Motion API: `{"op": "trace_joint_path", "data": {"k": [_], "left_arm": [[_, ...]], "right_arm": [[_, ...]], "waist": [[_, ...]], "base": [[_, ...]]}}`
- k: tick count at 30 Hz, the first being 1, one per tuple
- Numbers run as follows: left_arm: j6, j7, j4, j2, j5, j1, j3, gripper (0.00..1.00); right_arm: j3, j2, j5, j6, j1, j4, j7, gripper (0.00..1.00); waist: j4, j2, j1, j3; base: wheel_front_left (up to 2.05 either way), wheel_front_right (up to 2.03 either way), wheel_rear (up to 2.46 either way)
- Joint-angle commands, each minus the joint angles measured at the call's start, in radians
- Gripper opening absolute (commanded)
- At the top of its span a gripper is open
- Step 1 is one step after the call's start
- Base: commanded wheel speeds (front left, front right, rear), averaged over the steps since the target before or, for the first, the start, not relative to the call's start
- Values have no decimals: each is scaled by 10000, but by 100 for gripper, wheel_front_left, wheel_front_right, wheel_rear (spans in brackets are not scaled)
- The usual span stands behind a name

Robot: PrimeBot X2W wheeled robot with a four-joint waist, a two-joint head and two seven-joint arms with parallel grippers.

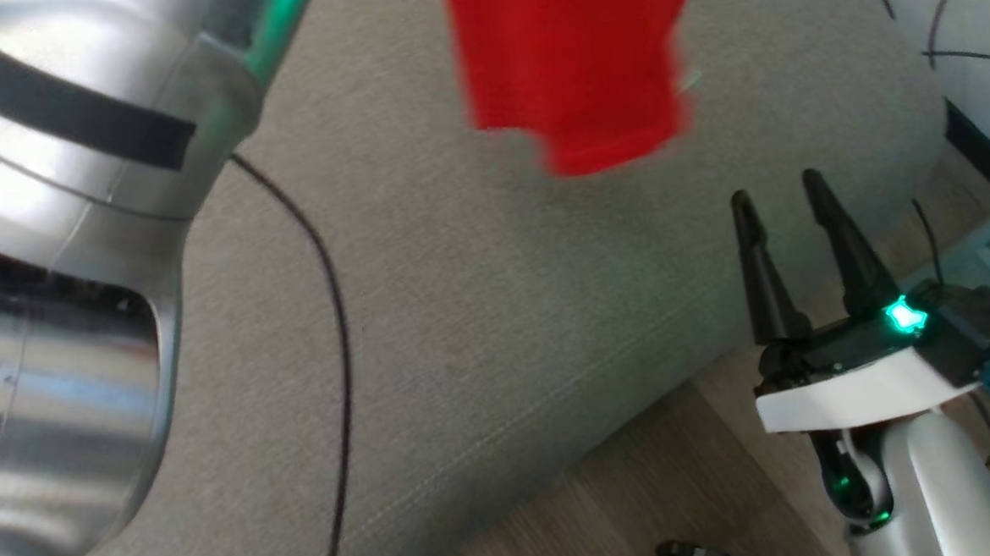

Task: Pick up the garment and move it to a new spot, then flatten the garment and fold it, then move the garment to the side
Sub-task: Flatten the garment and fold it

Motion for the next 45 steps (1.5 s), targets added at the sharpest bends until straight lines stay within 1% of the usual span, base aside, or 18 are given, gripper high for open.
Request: {"op": "trace_joint_path", "data": {"k": [1, 5, 12, 15, 18, 21, 22, 24, 26, 27, 28, 29, 30, 31, 35, 39, 40, 45], "left_arm": [[9, -80, 4, 325, 174, -171, 205, 0], [103, -112, 412, 1108, 250, 1337, 603, 0], [335, -119, -109, 2873, -107, 5864, 1802, 0], [377, -120, -571, 3508, 492, 7382, 2584, 0], [302, -120, -1095, 3757, 1085, 8477, 3214, 0], [-3, -121, -1561, 3732, 1352, 9115, 3666, 0], [-185, -121, -1735, 3737, 1517, 9226, 3739, 18], [-850, -121, -2229, 3739, 1969, 9345, 3835, 66], [-1372, -121, -2538, 3621, 2296, 9485, 4084, 64], [-1503, -121, -2581, 3636, 2592, 9496, 4172, 49], [-1542, -121, -2541, 3660, 2930, 9489, 4135, 45], [-1588, -121, -2478, 3665, 3202, 9455, 4071, 67], [-1623, -121, -2388, 3642, 3376, 9410, 4021, 100], [-1622, -121, -2248, 3652, 3523, 9366, 3916, 100], [-1383, -121, -1783, 4051, 4643, 9195, 3511, 100], [-457, -122, -2497, 4280, 6487, 9823, 4100, 100], [-457, -122, -2497, 4280, 6487, 9823, 4100, 100], [584, -122, -4164, 3916, 8416, 11946, 4761, 100]], "right_arm": [[139, -75, 23, -2, -84, -377, -63, 100], [20, -75, -201, -2, -31, -448, -63, 100], [51, -75, -630, -2, 70, -395, -63, 100], [299, -75, -525, -2, 26, 50, -63, 100], [559, -75, -531, -2, -184, 480, -63, 100], [737, -75, -673, -2, -433, 729, -63, 100], [749, -75, -704, -2, -498, 768, -63, 100], [719, -75, -741, -2, -587, 794, -63, 100], [680, -75, -743, -2, -593, 800, -63, 100], [678, -75, -734, -2, -565, 817, -63, 100], [687, -75, -715, -2, -527, 843, -63, 100], [733, -75, -712, -2, -495, 869, -63, 100], [800, -75, -714, -2, -465, 887, -63, 100], [870, -75, -701, -2, -436, 907, -63, 100], [1037, -75, -593, -2, -412, 913, -63, 100], [1056, -75, -456, -2, -356, 853, -63, 100], [1056, -75, -456, -2, -356, 853, -63, 100], [912, -75, -382, -2, -242, 824, -63, 100]], "waist": [[214, -1, 0, 0], [877, -1, 0, -27], [2097, -1, 0, 93], [2421, -1, 0, 189], [2676, -1, 0, 275], [2861, -1, 0, 366], [2911, -1, 0, 395], [3009, -1, 0, 460], [3134, -1, 0, 497], [3190, -1, 0, 508], [3247, -1, 0, 517], [3281, -1, 0, 520], [3308, -1, 0, 523], [3322, -1, 0, 528], [3292, -1, 0, 587], [3169, -1, 0, 638], [3169, -1, 0, 638], [3034, -1, 0, 696]], "base": [[0, 0, 0], [0, 0, 0], [0, 0, 0], [0, 0, 0], [0, 0, 0], [0, 0, 0], [0, 0, 0], [0, 0, 0], [0, 0, 0], [0, 0, 0], [0, 0, 0], [0, 0, 0], [0, 0, 0], [0, 0, 0], [0, 0, 0], [0, 0, 0], [0, 0, 0], [0, 0, 0]]}}
